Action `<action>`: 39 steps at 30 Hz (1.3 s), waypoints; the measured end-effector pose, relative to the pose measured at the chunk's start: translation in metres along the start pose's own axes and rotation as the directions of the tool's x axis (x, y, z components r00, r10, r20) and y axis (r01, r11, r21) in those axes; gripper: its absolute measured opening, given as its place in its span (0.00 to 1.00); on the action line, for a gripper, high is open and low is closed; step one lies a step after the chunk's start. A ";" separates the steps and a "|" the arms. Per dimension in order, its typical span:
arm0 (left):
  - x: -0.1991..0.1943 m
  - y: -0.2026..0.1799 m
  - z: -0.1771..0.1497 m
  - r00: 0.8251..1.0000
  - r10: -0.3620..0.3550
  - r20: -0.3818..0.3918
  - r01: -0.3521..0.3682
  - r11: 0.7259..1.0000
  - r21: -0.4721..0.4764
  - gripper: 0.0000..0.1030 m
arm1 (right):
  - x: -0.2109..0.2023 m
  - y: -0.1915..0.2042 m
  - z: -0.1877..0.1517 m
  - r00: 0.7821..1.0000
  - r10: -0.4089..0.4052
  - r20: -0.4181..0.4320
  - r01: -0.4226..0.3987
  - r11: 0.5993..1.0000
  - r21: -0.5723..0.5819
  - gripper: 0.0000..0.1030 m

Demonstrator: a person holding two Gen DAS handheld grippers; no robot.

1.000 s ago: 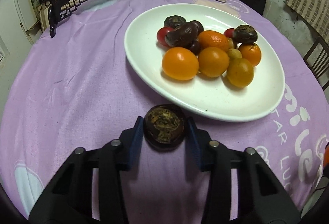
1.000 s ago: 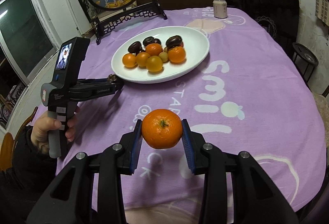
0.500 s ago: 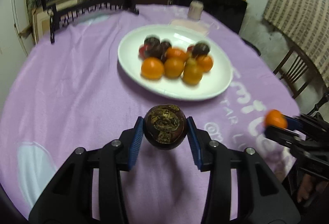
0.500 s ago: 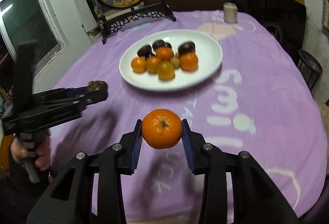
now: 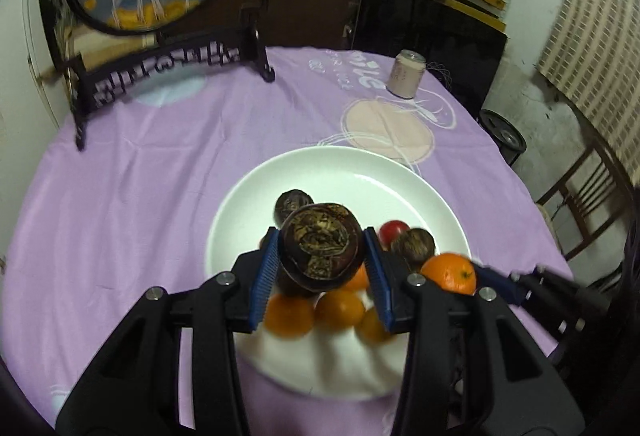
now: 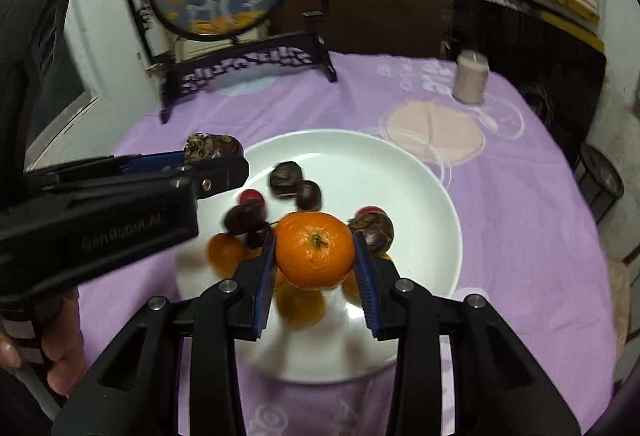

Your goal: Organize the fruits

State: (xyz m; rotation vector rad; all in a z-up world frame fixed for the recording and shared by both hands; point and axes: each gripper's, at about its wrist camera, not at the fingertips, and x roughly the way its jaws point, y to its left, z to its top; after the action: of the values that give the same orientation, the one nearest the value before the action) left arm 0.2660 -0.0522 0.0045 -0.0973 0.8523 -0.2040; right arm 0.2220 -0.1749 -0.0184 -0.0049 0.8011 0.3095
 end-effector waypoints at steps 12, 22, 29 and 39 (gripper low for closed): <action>0.020 0.008 -0.003 1.000 -0.007 0.001 0.007 1.000 -0.010 0.72 | 0.011 -0.004 -0.006 0.994 -0.093 0.048 0.095 0.995 -0.041 0.62; -0.050 0.010 -0.056 0.997 0.006 0.078 -0.006 1.000 0.000 0.97 | -0.032 -0.018 -0.046 0.995 -0.096 0.019 0.094 0.993 0.070 0.97; -0.116 0.001 -0.131 0.995 0.038 0.087 -0.042 0.998 0.049 0.98 | -0.067 0.007 -0.086 0.994 -0.111 -0.006 0.111 0.993 0.030 0.97; -0.162 0.010 -0.158 0.984 0.065 0.168 -0.066 0.998 0.002 0.98 | -0.094 0.036 -0.108 0.993 -0.122 0.009 0.122 0.992 -0.034 0.97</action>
State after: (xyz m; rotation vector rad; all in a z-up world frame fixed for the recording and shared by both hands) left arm 0.0445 -0.0077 0.0188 -0.0776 0.6858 -0.1350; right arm 0.0743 -0.1796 -0.0231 -0.0851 0.7845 0.2078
